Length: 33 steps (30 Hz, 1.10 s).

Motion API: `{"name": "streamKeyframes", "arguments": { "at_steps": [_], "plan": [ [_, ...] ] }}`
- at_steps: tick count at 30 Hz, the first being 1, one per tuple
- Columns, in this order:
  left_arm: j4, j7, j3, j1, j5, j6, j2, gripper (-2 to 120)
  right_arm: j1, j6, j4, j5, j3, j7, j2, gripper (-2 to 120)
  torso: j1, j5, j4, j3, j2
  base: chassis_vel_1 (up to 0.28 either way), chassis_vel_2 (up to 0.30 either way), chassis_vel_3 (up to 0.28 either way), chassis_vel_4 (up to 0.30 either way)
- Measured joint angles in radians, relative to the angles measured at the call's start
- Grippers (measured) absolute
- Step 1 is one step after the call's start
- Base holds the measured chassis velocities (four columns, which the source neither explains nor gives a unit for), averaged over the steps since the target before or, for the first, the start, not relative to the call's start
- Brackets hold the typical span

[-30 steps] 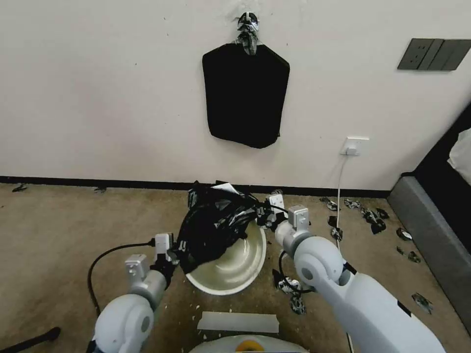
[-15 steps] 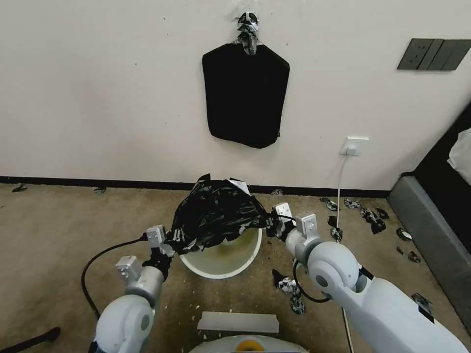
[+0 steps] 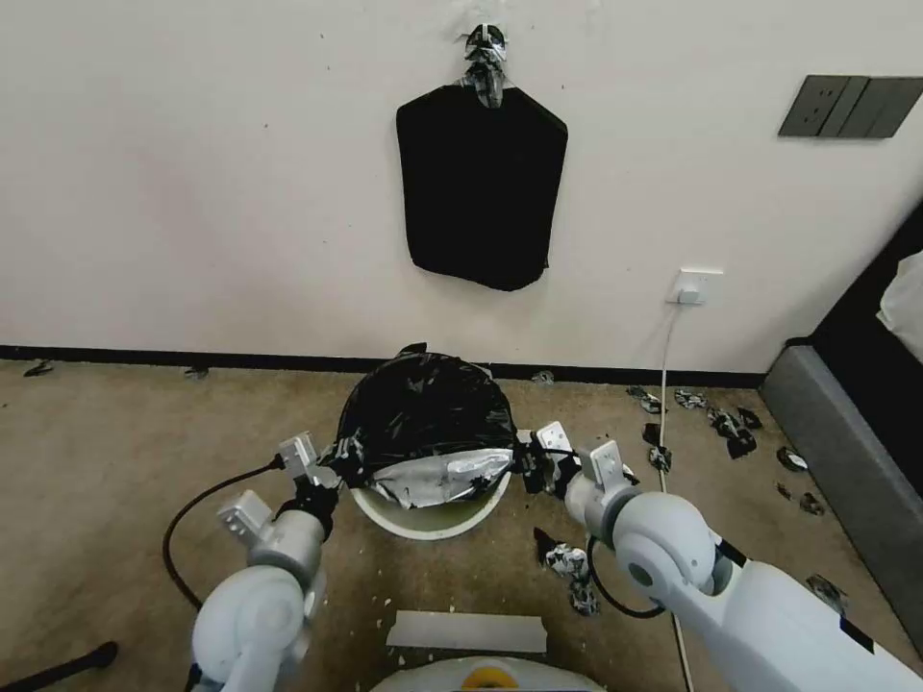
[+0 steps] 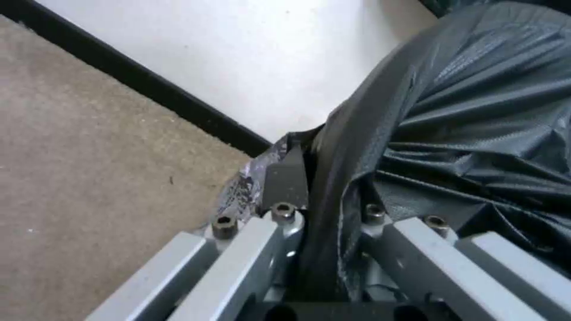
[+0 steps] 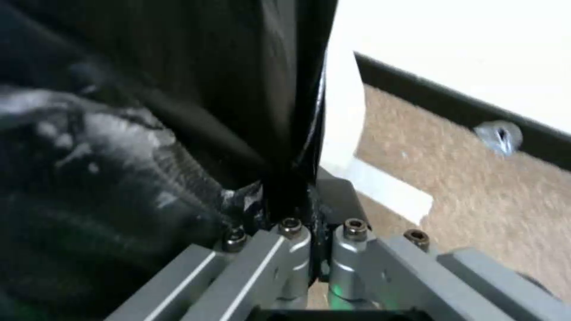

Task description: Place a trash bag onto the trash bin.

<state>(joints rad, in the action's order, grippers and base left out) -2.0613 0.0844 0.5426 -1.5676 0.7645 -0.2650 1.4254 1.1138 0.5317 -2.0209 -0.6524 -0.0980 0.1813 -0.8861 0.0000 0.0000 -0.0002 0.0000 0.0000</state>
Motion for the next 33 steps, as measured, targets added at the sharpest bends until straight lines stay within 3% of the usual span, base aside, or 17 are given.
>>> {"name": "streamKeyframes", "arguments": {
  "at_steps": [5,13,16,23,27,33],
  "plan": [
    [0.0,-0.025,0.0,-0.02,-0.038,-0.007,-0.01,3,-0.019,-0.113,0.033,0.027,0.003,-0.01,-0.021,0,0.0,0.0001,0.0001,0.0,0.0,0.0,0.0,0.0,0.0],
    [0.001,-0.068,-0.01,-0.036,-0.074,-0.013,-0.022,3,-0.039,-0.136,0.055,0.039,0.009,-0.004,-0.032,0,0.0,0.0001,0.0001,0.0,0.0,0.0,0.0,0.0,0.0],
    [0.005,-0.104,-0.012,-0.041,-0.082,-0.008,-0.03,3,-0.043,-0.099,0.054,-0.013,0.015,0.032,-0.034,0,0.0,0.0,0.0001,0.0,0.0,0.0,0.0,0.0,0.0],
    [0.006,-0.118,-0.006,-0.036,-0.017,0.026,-0.024,3,-0.036,-0.017,0.062,-0.025,0.026,0.043,-0.027,0,0.0,-0.0001,0.0001,0.0,0.0,0.0,0.0,0.0,0.0],
    [-0.006,-0.125,0.002,-0.027,0.057,0.056,-0.015,5,-0.037,0.051,0.069,0.012,0.034,0.002,-0.011,0,0.0,0.0,0.0001,0.0,0.0,0.0,0.0,0.0,0.0],
    [-0.01,-0.112,0.007,-0.023,0.078,0.06,-0.003,5,-0.029,0.071,0.063,0.073,0.038,-0.067,0.007,0,0.0,0.0,0.0001,0.0,0.0,0.0,0.0,0.0,0.0]
  ]
}}
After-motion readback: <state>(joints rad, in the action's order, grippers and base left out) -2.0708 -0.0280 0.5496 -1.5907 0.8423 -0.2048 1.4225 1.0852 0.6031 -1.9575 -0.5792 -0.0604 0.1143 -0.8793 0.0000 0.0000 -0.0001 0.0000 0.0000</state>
